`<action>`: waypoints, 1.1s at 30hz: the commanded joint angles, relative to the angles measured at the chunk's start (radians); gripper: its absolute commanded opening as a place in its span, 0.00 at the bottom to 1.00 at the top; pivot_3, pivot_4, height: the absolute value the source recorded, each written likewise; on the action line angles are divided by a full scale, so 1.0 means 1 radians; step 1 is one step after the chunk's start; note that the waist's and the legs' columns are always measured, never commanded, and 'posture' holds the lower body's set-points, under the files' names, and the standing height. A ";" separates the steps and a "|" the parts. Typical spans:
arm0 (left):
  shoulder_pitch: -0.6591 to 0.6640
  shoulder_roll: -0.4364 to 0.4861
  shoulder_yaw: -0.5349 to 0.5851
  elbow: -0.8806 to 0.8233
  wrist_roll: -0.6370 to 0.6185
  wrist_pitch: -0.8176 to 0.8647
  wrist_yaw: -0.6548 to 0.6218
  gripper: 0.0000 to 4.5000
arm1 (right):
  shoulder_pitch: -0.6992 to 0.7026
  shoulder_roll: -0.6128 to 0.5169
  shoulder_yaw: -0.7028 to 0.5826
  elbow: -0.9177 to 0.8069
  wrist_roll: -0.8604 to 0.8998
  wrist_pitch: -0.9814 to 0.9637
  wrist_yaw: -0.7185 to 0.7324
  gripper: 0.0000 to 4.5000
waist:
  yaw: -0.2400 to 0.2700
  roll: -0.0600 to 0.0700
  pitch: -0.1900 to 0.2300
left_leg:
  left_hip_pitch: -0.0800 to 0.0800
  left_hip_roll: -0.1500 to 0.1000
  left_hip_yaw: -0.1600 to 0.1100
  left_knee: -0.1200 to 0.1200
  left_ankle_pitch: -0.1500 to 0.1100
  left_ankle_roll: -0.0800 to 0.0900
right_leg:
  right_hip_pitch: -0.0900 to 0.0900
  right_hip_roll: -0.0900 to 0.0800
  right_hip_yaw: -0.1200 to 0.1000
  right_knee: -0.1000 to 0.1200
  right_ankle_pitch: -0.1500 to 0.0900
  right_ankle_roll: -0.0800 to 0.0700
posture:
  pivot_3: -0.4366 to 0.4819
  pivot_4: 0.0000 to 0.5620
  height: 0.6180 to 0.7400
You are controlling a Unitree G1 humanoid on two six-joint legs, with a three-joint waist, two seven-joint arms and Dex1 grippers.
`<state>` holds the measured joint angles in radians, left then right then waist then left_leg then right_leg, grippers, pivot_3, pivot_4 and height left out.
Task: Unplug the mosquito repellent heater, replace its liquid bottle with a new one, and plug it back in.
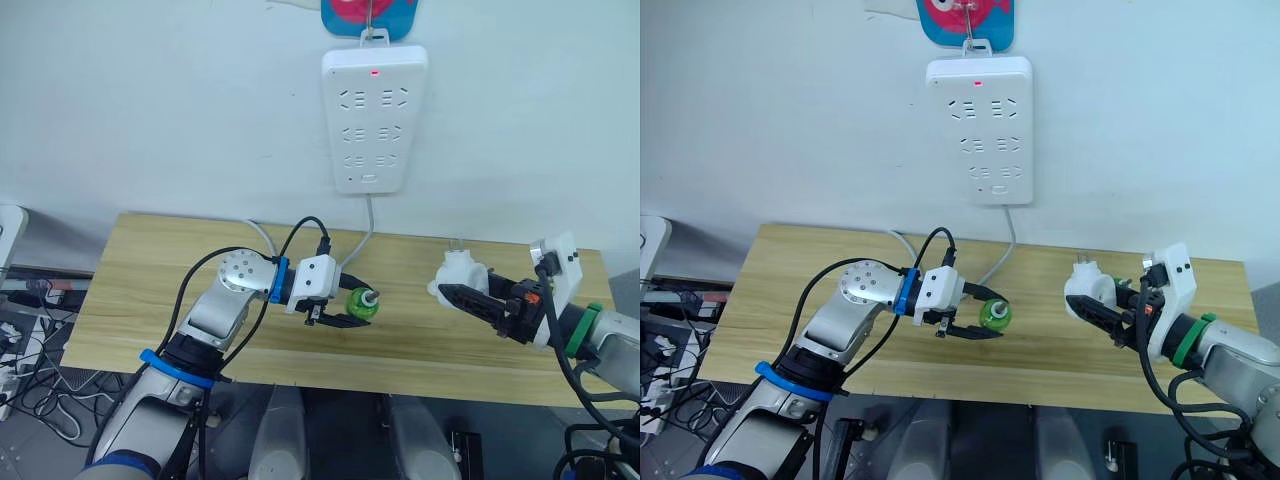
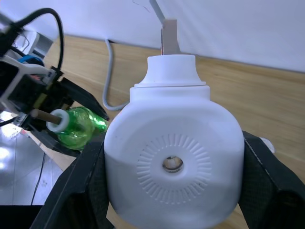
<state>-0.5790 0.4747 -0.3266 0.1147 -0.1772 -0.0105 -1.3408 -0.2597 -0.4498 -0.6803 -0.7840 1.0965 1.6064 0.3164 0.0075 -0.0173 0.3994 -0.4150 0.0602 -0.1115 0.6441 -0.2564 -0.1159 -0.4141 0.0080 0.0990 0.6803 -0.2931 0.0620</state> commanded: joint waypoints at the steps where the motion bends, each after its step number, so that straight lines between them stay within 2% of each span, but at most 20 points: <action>1: -0.013 0.001 -0.020 0.018 0.020 -0.055 -0.020 0.50 | -0.016 -0.025 -0.015 0.003 0.190 0.000 -0.083 0.67 | -0.001 0.000 0.000 | 0.000 0.000 0.000 0.000 0.000 0.000 | 0.000 0.000 0.000 0.000 0.000 0.000 | 0.56 0.65 1.00; 7: -0.065 -0.003 -0.030 0.078 0.062 -0.093 -0.013 0.50 | 0.097 -0.196 0.155 0.051 0.619 -0.322 -0.433 0.67 | -0.001 -0.001 -0.001 | -0.001 0.000 0.000 0.000 0.000 0.001 | 0.000 0.000 0.000 0.000 0.000 0.000 | 0.56 0.64 1.00; 11: -0.073 -0.016 -0.017 0.077 0.043 -0.073 -0.013 0.50 | 0.155 -0.291 0.268 0.031 0.757 -0.521 -0.586 0.67 | -0.007 -0.002 -0.001 | -0.001 0.000 0.000 0.000 0.000 0.001 | 0.000 0.000 0.000 0.000 0.000 0.000 | 0.57 0.65 1.00; 15: -0.054 -0.049 0.020 0.053 -0.032 -0.041 -0.007 0.50 | 0.194 -0.393 0.297 0.040 0.792 -0.615 -0.613 0.67 | -0.009 -0.002 -0.001 | -0.001 0.000 0.000 0.000 0.000 0.001 | 0.000 0.000 0.000 0.000 0.000 0.000 | 0.55 0.66 1.00; 21: -0.016 -0.089 0.044 0.032 -0.095 -0.048 -0.007 0.50 | 0.287 -0.553 0.233 0.088 0.781 -0.639 -0.529 0.67 | -0.008 -0.002 -0.001 | -0.001 0.000 0.000 0.001 0.001 0.000 | 0.000 0.000 0.000 0.000 0.000 0.000 | 0.54 0.66 1.00; 24: 0.000 -0.085 0.047 0.017 -0.107 -0.049 -0.013 0.50 | 0.388 -0.613 0.187 0.120 0.700 -0.592 -0.461 0.67 | -0.007 -0.002 -0.001 | -0.001 0.000 0.000 0.001 0.001 0.000 | 0.000 0.000 0.000 0.000 0.000 0.000 | 0.54 0.66 1.00; 28: 0.012 -0.078 0.047 0.012 -0.113 -0.056 -0.015 0.50 | 0.496 -0.677 0.204 0.188 0.405 -0.562 -0.352 0.67 | -0.006 -0.002 -0.002 | -0.001 0.000 0.000 0.001 0.001 0.000 | 0.000 0.000 0.000 0.000 0.000 0.000 | 0.54 0.67 1.00; 30: 0.018 -0.077 0.045 0.007 -0.114 -0.056 -0.014 0.50 | 0.517 -0.685 0.234 0.236 0.267 -0.577 -0.321 0.67 | -0.008 -0.002 -0.002 | -0.001 0.000 0.000 0.001 0.002 -0.001 | 0.000 0.000 0.000 0.000 -0.001 0.001 | 0.54 0.68 1.00; 33: 0.037 -0.078 0.035 -0.013 -0.110 -0.055 -0.013 0.50 | 0.505 -0.698 0.376 0.381 -0.016 -0.672 -0.206 0.67 | -0.009 -0.002 -0.002 | -0.001 0.000 0.000 0.001 0.002 -0.001 | 0.000 0.000 0.000 0.000 -0.003 0.005 | 0.55 0.69 1.00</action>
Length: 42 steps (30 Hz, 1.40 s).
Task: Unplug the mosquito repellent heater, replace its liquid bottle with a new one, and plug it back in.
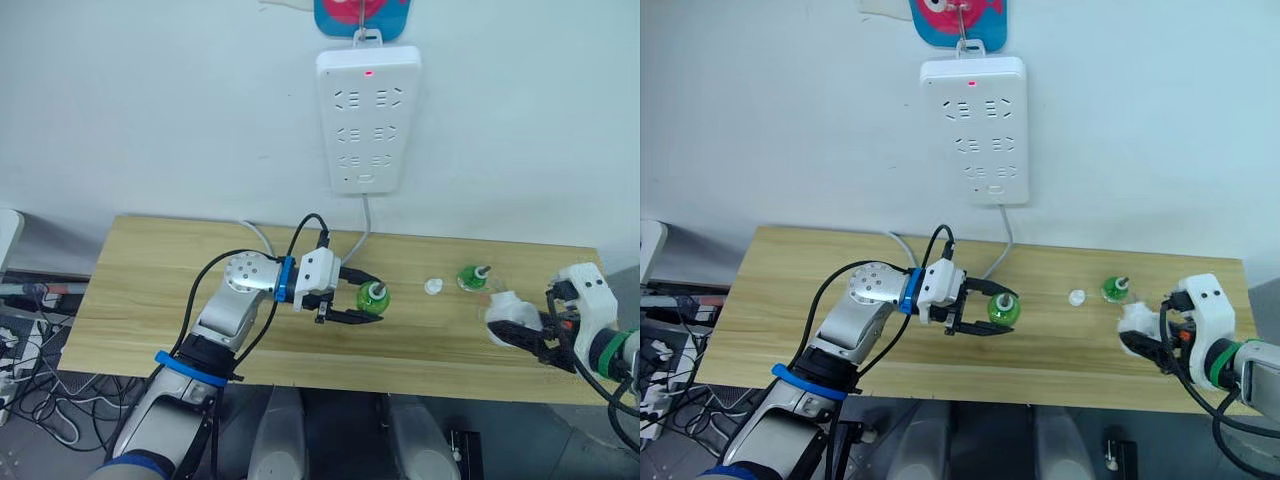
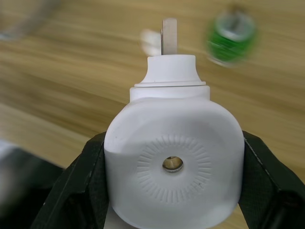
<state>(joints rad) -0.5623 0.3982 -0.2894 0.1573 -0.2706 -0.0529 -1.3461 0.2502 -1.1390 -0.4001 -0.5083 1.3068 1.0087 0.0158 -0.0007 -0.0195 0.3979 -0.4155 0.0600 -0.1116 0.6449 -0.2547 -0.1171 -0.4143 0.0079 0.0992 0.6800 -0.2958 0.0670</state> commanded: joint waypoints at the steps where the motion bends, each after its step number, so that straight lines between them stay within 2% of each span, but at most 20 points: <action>1: 0.024 -0.001 -0.005 -0.063 -0.015 -0.011 -0.007 0.50 | -0.021 -0.007 0.144 0.153 -0.300 -0.103 0.135 0.67 | 0.000 0.000 0.000 | 0.000 0.000 0.000 0.000 0.000 0.000 | 0.000 0.000 0.000 0.000 0.000 0.000 | 0.55 0.69 1.00; 6: 0.025 0.006 -0.005 -0.079 -0.012 0.000 -0.006 0.50 | -0.118 0.043 0.266 0.343 -0.519 -0.177 0.261 0.67 | 0.000 0.000 0.000 | 0.000 0.000 0.001 0.000 0.000 0.000 | -0.001 0.000 0.001 0.000 0.000 0.000 | 0.57 0.71 1.00; 15: 0.041 0.027 -0.008 -0.108 -0.014 0.015 0.002 0.50 | -0.310 0.170 0.246 0.556 -0.619 -0.103 0.352 0.67 | 0.002 0.000 0.000 | 0.000 0.000 0.001 0.000 -0.001 0.002 | 0.000 0.000 0.001 0.001 0.003 -0.005 | 0.59 0.72 1.00; 24: 0.033 0.026 -0.009 -0.105 -0.008 0.016 0.000 0.50 | -0.380 0.241 0.245 0.617 -0.715 -0.043 0.373 0.67 | 0.002 0.000 0.000 | 0.001 0.000 0.001 0.000 -0.001 0.002 | 0.001 0.000 0.001 0.001 0.003 -0.005 | 0.60 0.72 1.00; 26: 0.035 0.028 -0.009 -0.106 -0.007 0.015 0.000 0.50 | -0.377 0.252 0.232 0.601 -0.726 -0.031 0.375 0.83 | 0.002 0.000 0.000 | 0.001 0.000 0.001 0.000 -0.001 0.002 | 0.001 0.000 0.001 0.001 0.003 -0.005 | 0.59 0.71 1.00; 28: 0.039 0.030 -0.009 -0.109 -0.006 0.014 0.000 0.50 | -0.364 0.255 0.207 0.559 -0.729 -0.007 0.375 0.96 | 0.002 0.000 0.000 | 0.001 0.000 0.001 0.000 -0.001 0.002 | 0.001 0.000 0.001 0.001 0.003 -0.004 | 0.59 0.70 1.00; 29: 0.042 0.031 -0.008 -0.110 -0.006 0.013 0.001 0.50 | -0.353 0.249 0.188 0.526 -0.726 0.008 0.375 0.98 | 0.003 0.000 0.000 | 0.001 0.000 0.001 0.000 -0.001 0.002 | 0.001 0.000 0.001 0.001 0.003 -0.005 | 0.59 0.70 1.00; 34: 0.051 0.034 -0.004 -0.099 -0.003 -0.003 0.004 0.50 | -0.283 0.223 0.001 0.265 -0.646 0.196 0.368 0.98 | 0.004 0.000 0.000 | 0.001 0.000 0.001 0.000 -0.001 0.002 | 0.001 0.000 0.001 0.001 0.003 -0.005 | 0.58 0.69 1.00; 38: 0.049 0.026 0.007 -0.082 -0.009 -0.014 0.014 0.50 | -0.253 0.251 -0.172 -0.039 -0.520 0.400 0.360 0.98 | 0.005 0.001 0.000 | 0.001 0.000 0.000 0.000 -0.001 0.002 | 0.001 0.000 0.000 0.001 0.003 -0.005 | 0.57 0.67 1.00; 40: 0.047 0.015 0.016 -0.073 -0.023 -0.014 0.019 0.50 | -0.250 0.306 -0.225 -0.187 -0.431 0.417 0.366 0.98 | 0.005 0.000 0.000 | 0.001 0.000 0.000 0.000 -0.001 0.002 | 0.001 0.000 0.000 0.001 0.003 -0.004 | 0.56 0.67 1.00; 42: 0.042 -0.008 0.030 -0.062 -0.055 -0.012 0.017 0.50 | -0.234 0.418 -0.250 -0.340 -0.300 0.349 0.349 0.98 | 0.005 0.000 -0.001 | 0.001 0.000 0.000 0.000 -0.001 0.002 | 0.001 0.000 0.000 0.001 0.003 -0.004 | 0.55 0.67 1.00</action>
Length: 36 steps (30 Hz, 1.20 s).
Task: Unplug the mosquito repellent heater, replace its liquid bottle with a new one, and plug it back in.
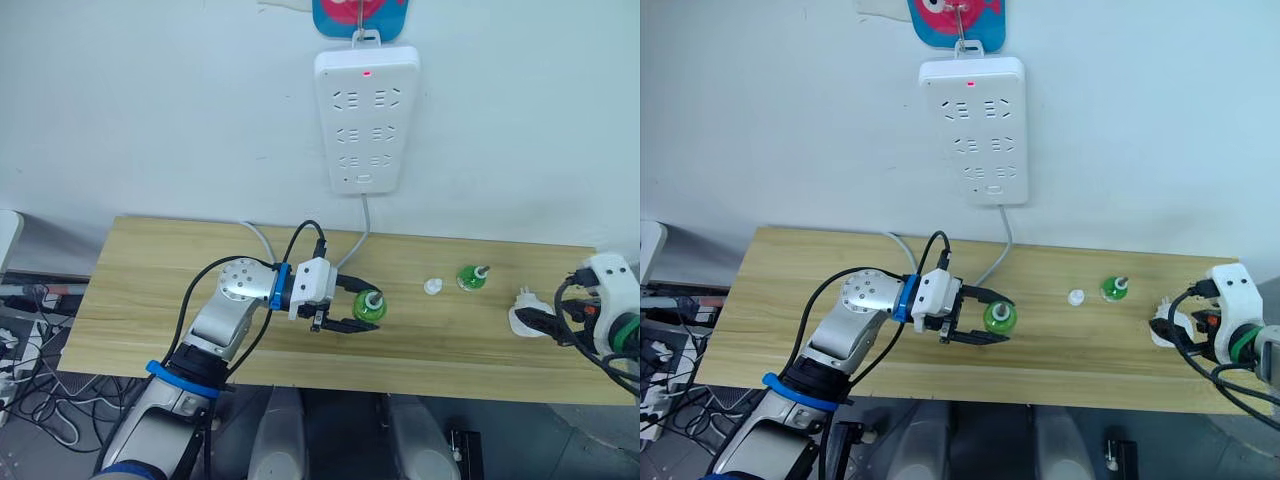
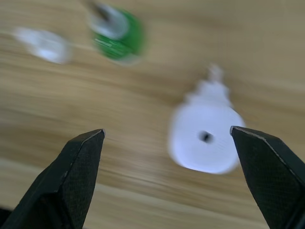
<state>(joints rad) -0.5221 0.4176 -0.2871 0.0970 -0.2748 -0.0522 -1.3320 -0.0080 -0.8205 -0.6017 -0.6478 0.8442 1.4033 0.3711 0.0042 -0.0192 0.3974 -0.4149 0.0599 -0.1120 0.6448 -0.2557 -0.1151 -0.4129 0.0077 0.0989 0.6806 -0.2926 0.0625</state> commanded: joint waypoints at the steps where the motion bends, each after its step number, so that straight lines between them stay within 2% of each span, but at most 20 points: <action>1: -0.001 -0.040 0.033 0.002 -0.064 -0.014 -0.001 0.50 | 0.029 0.168 -0.052 -0.251 0.218 -0.087 -0.041 0.98 | -0.001 0.000 0.000 | 0.000 0.000 0.000 0.000 0.000 0.000 | 0.000 0.000 -0.001 0.000 0.000 0.000 | 0.54 0.67 1.00; 2: -0.004 -0.053 0.038 0.003 -0.082 -0.011 -0.008 0.50 | 0.038 0.225 -0.037 -0.298 0.262 -0.145 -0.061 0.98 | -0.002 0.000 0.000 | 0.000 0.000 -0.001 0.000 0.000 0.000 | 0.000 0.000 -0.001 0.000 0.000 0.000 | 0.54 0.66 1.00; 4: -0.011 -0.069 0.041 0.006 -0.102 -0.012 -0.024 0.50 | 0.059 0.266 0.036 -0.374 0.249 -0.243 -0.070 0.98 | -0.003 0.000 0.000 | -0.001 0.000 0.000 0.000 0.000 0.000 | 0.000 0.000 -0.001 0.000 0.000 0.000 | 0.54 0.66 1.00; 9: -0.040 -0.078 0.029 0.044 -0.099 -0.036 -0.072 0.50 | 0.047 0.269 0.291 -0.399 0.124 -0.449 -0.161 0.98 | -0.006 -0.001 -0.001 | 0.000 -0.001 0.000 0.000 0.000 0.000 | 0.000 -0.001 0.000 0.000 0.001 0.002 | 0.54 0.67 1.00; 15: -0.080 -0.106 0.039 0.070 -0.106 -0.013 -0.051 0.50 | 0.007 0.241 0.543 -0.399 -0.057 -0.610 -0.218 0.98 | -0.007 -0.001 -0.001 | -0.001 -0.001 0.000 0.000 0.002 -0.002 | -0.001 -0.001 0.000 0.000 0.001 0.002 | 0.54 0.68 1.00; 23: -0.075 -0.117 0.034 0.056 -0.109 -0.009 -0.066 0.50 | 0.011 0.269 0.654 -0.384 -0.170 -0.660 -0.224 0.98 | -0.007 -0.001 -0.001 | -0.001 -0.001 0.000 0.000 0.002 -0.003 | -0.001 -0.001 0.000 0.000 0.001 0.001 | 0.53 0.69 1.00; 27: -0.070 -0.112 0.034 0.049 -0.109 -0.005 -0.069 0.50 | 0.019 0.289 0.658 -0.381 -0.183 -0.666 -0.216 0.79 | -0.007 -0.001 -0.001 | -0.001 -0.001 0.000 0.000 0.002 -0.003 | -0.001 -0.001 0.000 0.000 0.001 0.001 | 0.54 0.69 1.00; 34: -0.065 -0.109 0.030 0.058 -0.096 -0.021 -0.070 0.50 | 0.022 0.300 0.671 -0.382 -0.197 -0.670 -0.201 0.25 | -0.007 -0.001 -0.001 | -0.001 -0.001 0.000 0.000 0.002 -0.003 | -0.001 -0.001 0.000 0.000 0.001 0.001 | 0.53 0.70 1.00; 35: -0.067 -0.111 0.029 0.060 -0.095 -0.021 -0.067 0.50 | 0.022 0.299 0.673 -0.383 -0.199 -0.669 -0.199 0.19 | -0.007 -0.001 -0.001 | -0.001 -0.001 0.000 0.000 0.002 -0.003 | -0.001 -0.001 0.000 0.000 0.001 0.001 | 0.53 0.70 1.00; 36: -0.069 -0.114 0.029 0.062 -0.094 -0.019 -0.063 0.50 | 0.021 0.299 0.674 -0.385 -0.200 -0.669 -0.197 0.19 | -0.007 -0.001 -0.001 | -0.001 -0.001 0.000 0.000 0.002 -0.003 | -0.001 -0.001 0.000 0.000 0.001 0.001 | 0.53 0.70 1.00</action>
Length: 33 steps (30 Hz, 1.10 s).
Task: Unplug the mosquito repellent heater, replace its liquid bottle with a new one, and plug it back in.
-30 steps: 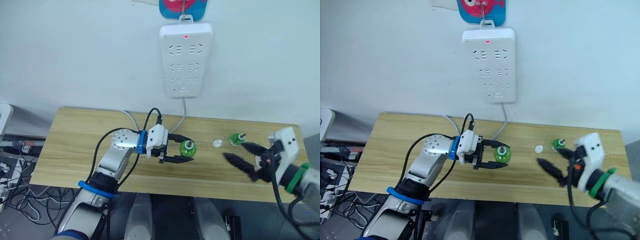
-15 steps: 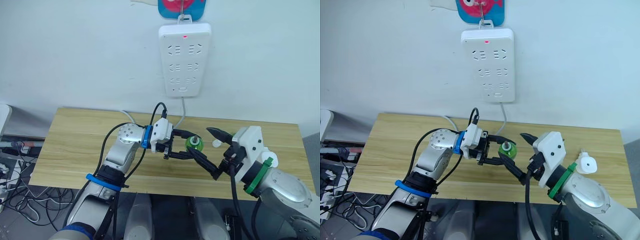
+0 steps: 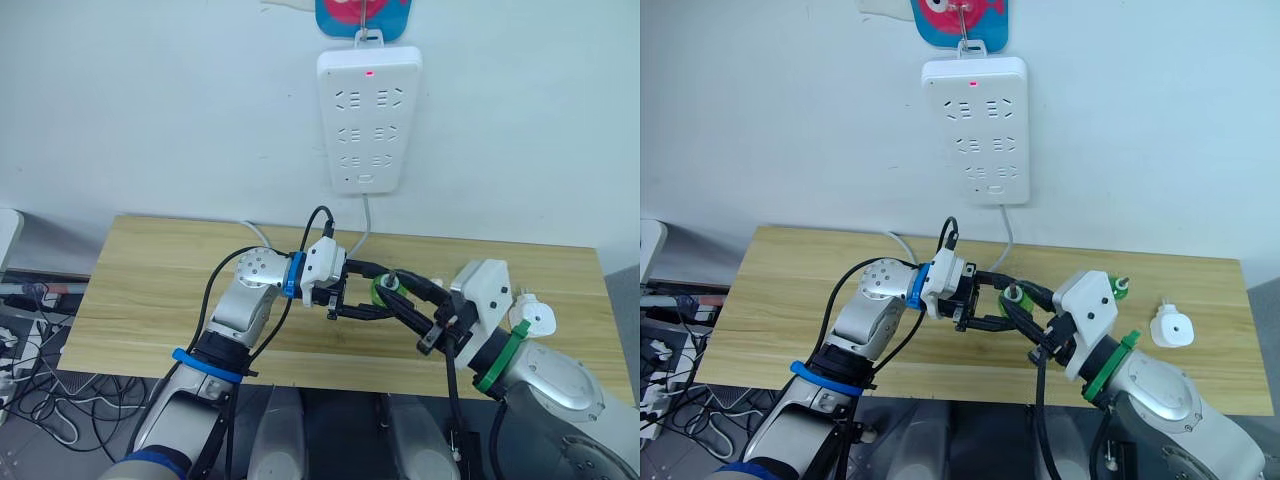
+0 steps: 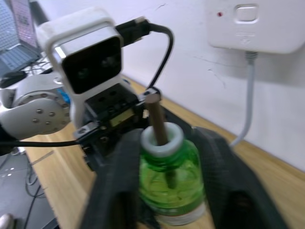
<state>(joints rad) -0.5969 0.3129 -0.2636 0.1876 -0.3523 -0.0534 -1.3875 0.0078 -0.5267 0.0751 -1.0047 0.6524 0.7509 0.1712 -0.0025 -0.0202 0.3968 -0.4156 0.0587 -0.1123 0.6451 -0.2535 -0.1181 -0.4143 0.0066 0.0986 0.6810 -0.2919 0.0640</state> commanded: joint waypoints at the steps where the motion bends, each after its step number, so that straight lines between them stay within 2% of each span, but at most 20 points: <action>1: 0.004 -0.011 0.005 -0.028 -0.015 -0.017 -0.005 0.50 | 0.005 0.004 -0.001 -0.030 -0.011 -0.017 0.007 0.19 | 0.000 0.000 0.000 | 0.000 0.000 0.000 0.000 0.000 0.000 | 0.000 0.000 0.000 0.000 0.000 0.000 | 0.53 0.70 1.00; 8: 0.006 -0.009 0.004 -0.032 -0.010 -0.008 0.002 0.50 | 0.008 0.014 -0.005 -0.038 -0.008 -0.016 -0.001 0.19 | 0.000 0.000 0.000 | 0.000 0.000 0.000 0.000 0.000 0.000 | 0.000 0.000 0.000 0.000 0.000 0.000 | 0.53 0.70 1.00; 10: 0.010 -0.007 0.011 -0.048 -0.033 0.028 0.002 0.67 | 0.008 0.025 -0.011 -0.040 -0.004 -0.015 -0.012 0.19 | 0.000 0.000 0.000 | 0.000 0.000 0.000 0.000 0.000 0.000 | 0.000 0.000 0.000 0.000 0.000 0.000 | 0.53 0.70 1.00; 15: 0.022 0.005 0.026 -0.084 -0.059 0.078 0.011 0.98 | 0.015 0.026 -0.036 -0.042 -0.006 -0.013 -0.034 0.19 | 0.000 0.000 0.000 | 0.000 0.000 0.000 0.000 0.000 0.000 | 0.000 0.000 0.000 0.000 0.000 0.000 | 0.53 0.70 1.00; 17: 0.043 0.013 0.043 -0.117 -0.076 0.120 0.040 1.00 | 0.033 0.057 -0.082 -0.042 0.020 -0.005 -0.073 0.19 | 0.000 0.000 0.000 | 0.000 0.000 0.000 0.000 0.000 0.000 | 0.000 0.000 0.000 0.000 0.000 0.000 | 0.51 0.69 1.00; 21: 0.138 0.009 0.066 -0.241 -0.076 0.117 0.129 1.00 | 0.038 0.230 -0.225 -0.017 0.253 0.000 -0.310 0.19 | -0.002 0.000 0.000 | 0.000 0.001 0.000 -0.001 0.000 0.000 | 0.000 0.000 0.000 0.000 0.000 0.000 | 0.50 0.67 1.00; 25: 0.152 -0.064 0.054 -0.251 0.014 -0.001 0.256 1.00 | 0.048 0.314 -0.270 -0.019 0.532 -0.061 -0.551 0.19 | 0.001 0.000 0.000 | 0.000 0.001 0.000 0.000 0.000 -0.001 | 0.000 0.000 0.000 0.001 0.000 0.000 | 0.50 0.66 1.00; 29: 0.129 -0.125 0.046 -0.211 0.104 -0.172 0.337 1.00 | 0.038 0.358 -0.259 -0.017 0.791 -0.217 -0.803 0.19 | -0.004 0.000 -0.001 | 0.000 0.001 0.000 0.000 0.000 -0.001 | 0.000 0.000 0.000 0.000 0.000 -0.001 | 0.49 0.65 1.00; 33: 0.105 -0.159 0.027 -0.152 0.176 -0.354 0.379 1.00 | 0.029 0.341 -0.225 -0.029 0.905 -0.322 -0.932 0.19 | -0.011 0.000 -0.003 | 0.000 0.001 0.000 0.000 0.000 -0.001 | 0.000 0.000 0.000 0.000 0.000 -0.001 | 0.49 0.64 1.00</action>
<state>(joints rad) -0.4938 0.1675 -0.2149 0.0301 -0.2069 -0.3174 -1.0271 0.0337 -0.1838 -0.1595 -0.9923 1.4977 0.4899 -0.7121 -0.0131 -0.0200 0.3935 -0.4158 0.0597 -0.1119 0.6445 -0.2531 -0.1187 -0.4145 0.0066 0.0989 0.6813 -0.2916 0.0634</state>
